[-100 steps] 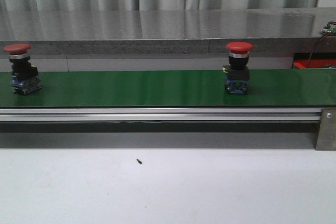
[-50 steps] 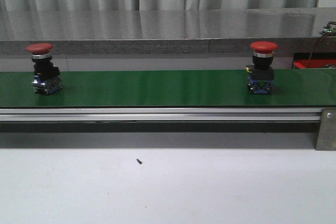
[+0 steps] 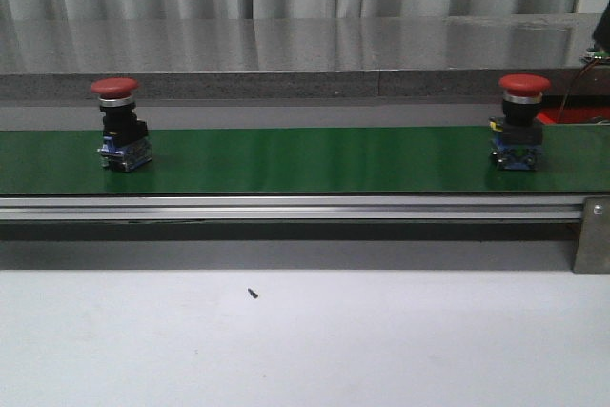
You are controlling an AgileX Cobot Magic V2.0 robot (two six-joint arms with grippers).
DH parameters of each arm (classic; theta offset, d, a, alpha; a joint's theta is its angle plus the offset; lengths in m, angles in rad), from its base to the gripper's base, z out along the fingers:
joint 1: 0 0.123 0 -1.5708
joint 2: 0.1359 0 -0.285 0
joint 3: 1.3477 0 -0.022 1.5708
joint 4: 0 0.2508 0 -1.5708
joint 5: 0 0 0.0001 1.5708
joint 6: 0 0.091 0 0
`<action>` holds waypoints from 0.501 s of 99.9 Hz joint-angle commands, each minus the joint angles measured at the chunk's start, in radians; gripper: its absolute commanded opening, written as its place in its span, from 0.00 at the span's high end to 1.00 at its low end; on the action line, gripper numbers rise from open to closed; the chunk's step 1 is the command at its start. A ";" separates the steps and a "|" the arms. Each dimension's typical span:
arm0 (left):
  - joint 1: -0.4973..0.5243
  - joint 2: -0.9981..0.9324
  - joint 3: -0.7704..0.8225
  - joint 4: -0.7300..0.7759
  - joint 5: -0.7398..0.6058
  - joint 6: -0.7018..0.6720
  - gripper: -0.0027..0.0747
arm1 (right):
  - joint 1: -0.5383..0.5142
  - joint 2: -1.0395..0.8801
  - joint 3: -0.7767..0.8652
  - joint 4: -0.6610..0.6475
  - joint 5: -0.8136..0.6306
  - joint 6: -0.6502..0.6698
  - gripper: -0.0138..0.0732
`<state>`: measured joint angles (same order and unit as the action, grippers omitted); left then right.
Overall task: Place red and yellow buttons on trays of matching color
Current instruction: 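Move the right gripper over the first red button at the belt end, then grasp the red button with the right gripper and lift it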
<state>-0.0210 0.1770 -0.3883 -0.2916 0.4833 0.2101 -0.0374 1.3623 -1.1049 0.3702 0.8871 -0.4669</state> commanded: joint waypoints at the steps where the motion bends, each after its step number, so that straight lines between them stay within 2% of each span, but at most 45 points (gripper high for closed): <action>1: -0.008 0.010 -0.027 -0.011 -0.077 0.000 0.99 | 0.018 0.038 -0.055 0.002 -0.067 -0.016 0.14; 43: -0.008 0.010 -0.027 -0.011 -0.077 0.000 0.99 | 0.034 0.257 -0.172 -0.013 -0.136 -0.017 0.14; 50: -0.008 0.010 -0.027 -0.011 -0.077 0.000 0.99 | 0.034 0.280 -0.181 -0.015 -0.124 -0.017 0.20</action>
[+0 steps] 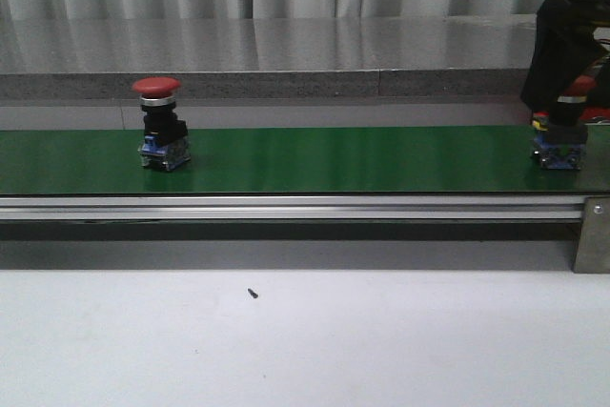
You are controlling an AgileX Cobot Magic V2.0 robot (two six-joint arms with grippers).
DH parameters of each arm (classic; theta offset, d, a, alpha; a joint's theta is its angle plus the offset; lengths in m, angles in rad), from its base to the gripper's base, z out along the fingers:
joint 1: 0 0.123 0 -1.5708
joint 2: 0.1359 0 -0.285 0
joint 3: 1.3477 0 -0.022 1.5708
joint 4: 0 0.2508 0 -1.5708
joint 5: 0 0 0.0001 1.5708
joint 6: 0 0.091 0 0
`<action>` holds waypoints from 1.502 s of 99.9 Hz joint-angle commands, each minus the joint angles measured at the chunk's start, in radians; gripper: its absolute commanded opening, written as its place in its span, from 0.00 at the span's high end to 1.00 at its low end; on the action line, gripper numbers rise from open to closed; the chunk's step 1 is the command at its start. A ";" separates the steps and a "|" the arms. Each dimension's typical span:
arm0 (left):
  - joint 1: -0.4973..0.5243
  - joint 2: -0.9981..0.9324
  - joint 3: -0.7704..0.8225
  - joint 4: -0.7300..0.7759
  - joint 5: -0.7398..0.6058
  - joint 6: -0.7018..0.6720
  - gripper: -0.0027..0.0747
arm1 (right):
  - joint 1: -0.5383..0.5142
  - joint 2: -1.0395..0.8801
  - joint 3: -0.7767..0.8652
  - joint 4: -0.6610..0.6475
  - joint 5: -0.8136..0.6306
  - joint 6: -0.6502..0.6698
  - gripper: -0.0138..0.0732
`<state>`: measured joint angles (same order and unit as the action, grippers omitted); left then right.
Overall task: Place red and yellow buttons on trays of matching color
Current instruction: 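Grasp the red button with the right gripper and lift it, then lower the held red button into the red tray and open the right gripper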
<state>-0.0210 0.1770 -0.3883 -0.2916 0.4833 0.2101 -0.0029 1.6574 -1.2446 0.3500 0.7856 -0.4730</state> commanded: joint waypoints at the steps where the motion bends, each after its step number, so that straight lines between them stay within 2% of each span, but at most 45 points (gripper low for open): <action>1: -0.008 0.010 -0.027 -0.011 -0.077 0.000 0.99 | 0.000 -0.013 -0.042 0.005 -0.020 -0.011 0.21; 13: -0.008 0.010 -0.027 -0.011 -0.077 0.000 0.99 | -0.002 -0.002 -0.042 0.003 -0.012 -0.011 0.51; 18: -0.008 0.010 -0.027 -0.011 -0.077 0.000 0.99 | -0.002 -0.004 -0.044 0.003 -0.011 -0.010 0.59; 22: -0.008 0.010 -0.027 -0.011 -0.077 0.000 0.99 | -0.002 -0.005 -0.052 0.003 -0.001 -0.010 0.62; 33: -0.008 0.010 -0.027 -0.011 -0.077 0.000 0.99 | -0.006 -0.005 -0.109 -0.010 0.041 0.005 0.62; 51: -0.008 0.010 -0.027 -0.011 -0.077 0.000 0.99 | -0.028 -0.005 -0.260 -0.141 0.095 0.091 0.62; 78: -0.008 0.010 -0.027 -0.011 -0.077 0.000 0.99 | -0.156 0.015 -0.449 -0.161 0.098 0.104 0.62; 94: -0.008 0.010 -0.027 -0.011 -0.077 0.000 0.99 | -0.249 0.119 -0.567 -0.159 0.107 0.103 0.62; 110: -0.008 0.010 -0.027 -0.011 -0.077 0.000 0.99 | -0.303 0.260 -0.678 -0.093 0.107 0.101 0.62; 150: -0.008 0.010 -0.027 -0.011 -0.077 0.000 0.99 | -0.303 0.557 -0.918 -0.035 0.121 0.091 0.62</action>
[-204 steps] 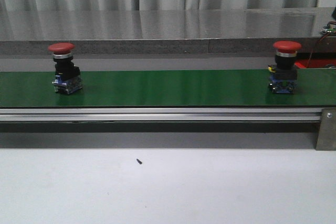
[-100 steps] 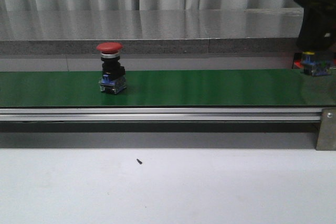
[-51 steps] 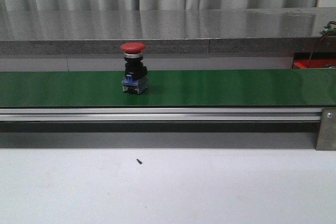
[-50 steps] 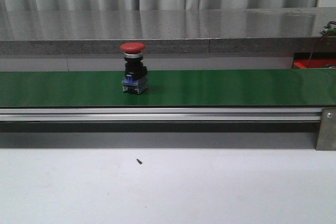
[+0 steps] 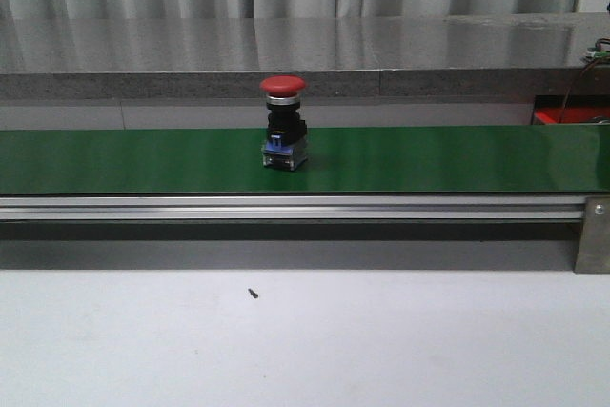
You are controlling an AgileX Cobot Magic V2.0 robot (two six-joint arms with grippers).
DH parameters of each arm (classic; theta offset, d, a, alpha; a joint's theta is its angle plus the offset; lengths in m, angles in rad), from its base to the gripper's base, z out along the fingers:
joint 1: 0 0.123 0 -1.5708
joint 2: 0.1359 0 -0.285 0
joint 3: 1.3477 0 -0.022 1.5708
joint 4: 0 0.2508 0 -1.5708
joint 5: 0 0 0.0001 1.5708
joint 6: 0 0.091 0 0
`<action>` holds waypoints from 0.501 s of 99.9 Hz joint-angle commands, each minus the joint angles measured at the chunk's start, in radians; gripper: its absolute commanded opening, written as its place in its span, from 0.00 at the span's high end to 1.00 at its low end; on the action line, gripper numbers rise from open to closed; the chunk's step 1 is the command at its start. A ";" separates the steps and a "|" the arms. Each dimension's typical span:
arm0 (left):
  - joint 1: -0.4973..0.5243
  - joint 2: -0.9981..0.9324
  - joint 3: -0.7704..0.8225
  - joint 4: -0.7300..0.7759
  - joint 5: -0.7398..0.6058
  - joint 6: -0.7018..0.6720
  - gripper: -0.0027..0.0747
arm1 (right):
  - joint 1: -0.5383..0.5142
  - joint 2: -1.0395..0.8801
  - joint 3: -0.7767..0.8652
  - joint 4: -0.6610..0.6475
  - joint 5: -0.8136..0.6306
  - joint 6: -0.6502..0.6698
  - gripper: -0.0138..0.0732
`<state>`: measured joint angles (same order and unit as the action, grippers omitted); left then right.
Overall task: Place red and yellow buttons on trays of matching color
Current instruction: 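Lower the held red button into the red tray and open the right gripper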
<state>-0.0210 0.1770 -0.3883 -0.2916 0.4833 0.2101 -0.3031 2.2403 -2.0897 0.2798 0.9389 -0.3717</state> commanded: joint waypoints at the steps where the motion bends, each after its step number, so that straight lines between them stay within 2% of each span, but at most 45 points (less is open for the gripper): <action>1: -0.008 0.010 -0.027 -0.011 -0.077 0.000 0.99 | -0.003 -0.019 -0.075 0.037 -0.033 -0.010 0.62; 50: -0.008 0.010 -0.027 -0.011 -0.077 0.000 0.99 | 0.000 0.093 -0.115 0.075 -0.028 -0.012 0.62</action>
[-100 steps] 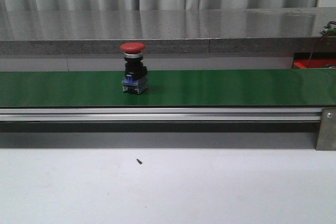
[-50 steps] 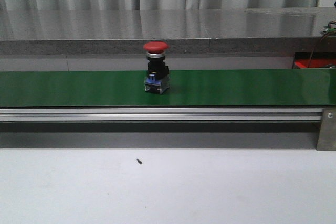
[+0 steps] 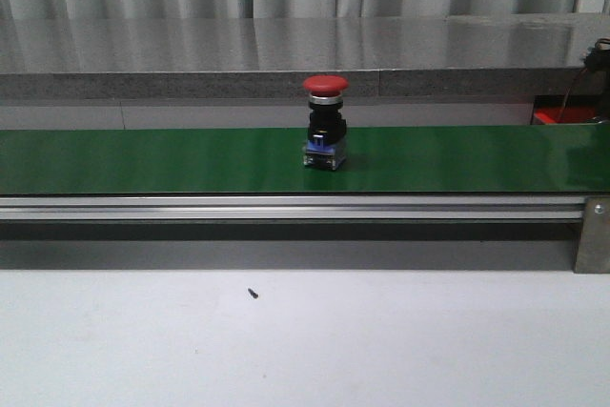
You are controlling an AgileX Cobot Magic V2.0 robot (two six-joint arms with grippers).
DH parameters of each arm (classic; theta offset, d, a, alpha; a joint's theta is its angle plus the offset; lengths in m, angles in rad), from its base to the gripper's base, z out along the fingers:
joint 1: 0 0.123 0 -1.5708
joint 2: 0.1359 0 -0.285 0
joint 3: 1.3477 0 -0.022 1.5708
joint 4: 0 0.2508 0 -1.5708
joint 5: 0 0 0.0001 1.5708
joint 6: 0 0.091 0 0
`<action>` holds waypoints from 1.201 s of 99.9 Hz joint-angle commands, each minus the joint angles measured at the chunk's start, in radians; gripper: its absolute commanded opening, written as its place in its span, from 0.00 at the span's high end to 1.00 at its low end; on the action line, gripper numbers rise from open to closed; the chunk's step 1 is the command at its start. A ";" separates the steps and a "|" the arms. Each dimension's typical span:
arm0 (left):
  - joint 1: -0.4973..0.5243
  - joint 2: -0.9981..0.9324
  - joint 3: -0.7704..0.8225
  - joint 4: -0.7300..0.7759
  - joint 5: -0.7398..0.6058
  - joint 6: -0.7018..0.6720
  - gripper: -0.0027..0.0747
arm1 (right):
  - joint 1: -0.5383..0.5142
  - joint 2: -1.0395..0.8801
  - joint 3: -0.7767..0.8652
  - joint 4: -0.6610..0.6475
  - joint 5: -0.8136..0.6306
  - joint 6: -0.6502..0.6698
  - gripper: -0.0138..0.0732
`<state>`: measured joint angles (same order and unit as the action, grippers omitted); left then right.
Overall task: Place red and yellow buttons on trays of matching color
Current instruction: 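Lower the held red button into the red tray and open the right gripper, then move the right gripper back over the second red button at the belt end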
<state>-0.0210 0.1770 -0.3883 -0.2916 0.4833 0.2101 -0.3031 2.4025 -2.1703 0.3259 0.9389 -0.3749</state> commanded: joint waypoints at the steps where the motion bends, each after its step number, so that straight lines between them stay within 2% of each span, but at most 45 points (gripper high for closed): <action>1: -0.008 0.010 -0.027 -0.011 -0.077 0.000 0.99 | 0.000 -0.069 -0.035 0.029 -0.029 -0.009 0.62; 6: -0.008 0.010 -0.027 -0.011 -0.077 0.000 0.99 | 0.000 -0.070 -0.036 0.029 -0.032 -0.009 0.59; 10: -0.008 0.010 -0.027 -0.011 -0.077 0.000 0.99 | 0.000 -0.073 -0.040 0.029 -0.031 -0.009 0.54; 15: -0.008 0.010 -0.027 -0.011 -0.077 0.000 0.99 | 0.000 -0.075 -0.048 0.029 -0.020 -0.009 0.43; 25: -0.008 0.010 -0.027 -0.011 -0.077 0.000 0.99 | 0.000 -0.080 -0.076 0.029 0.017 -0.009 0.16; 31: -0.008 0.010 -0.027 -0.011 -0.077 0.000 0.99 | 0.000 -0.094 -0.092 0.029 0.039 -0.009 0.07; 56: -0.008 0.010 -0.027 -0.011 -0.077 0.000 0.99 | 0.000 -0.215 -0.111 0.032 0.125 -0.028 0.16; 85: -0.008 0.010 -0.027 -0.011 -0.077 0.000 0.99 | 0.001 -0.389 -0.062 0.039 0.313 -0.034 0.16; 101: -0.008 0.010 -0.027 -0.011 -0.077 0.000 0.99 | 0.007 -0.520 0.064 0.043 0.331 -0.050 0.16; 120: -0.008 0.010 -0.027 -0.011 -0.077 0.000 0.99 | 0.043 -0.717 0.338 0.043 0.259 -0.087 0.16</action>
<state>-0.0210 0.1770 -0.3883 -0.2916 0.4833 0.2101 -0.2773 1.8210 -1.9134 0.3373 1.2432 -0.4300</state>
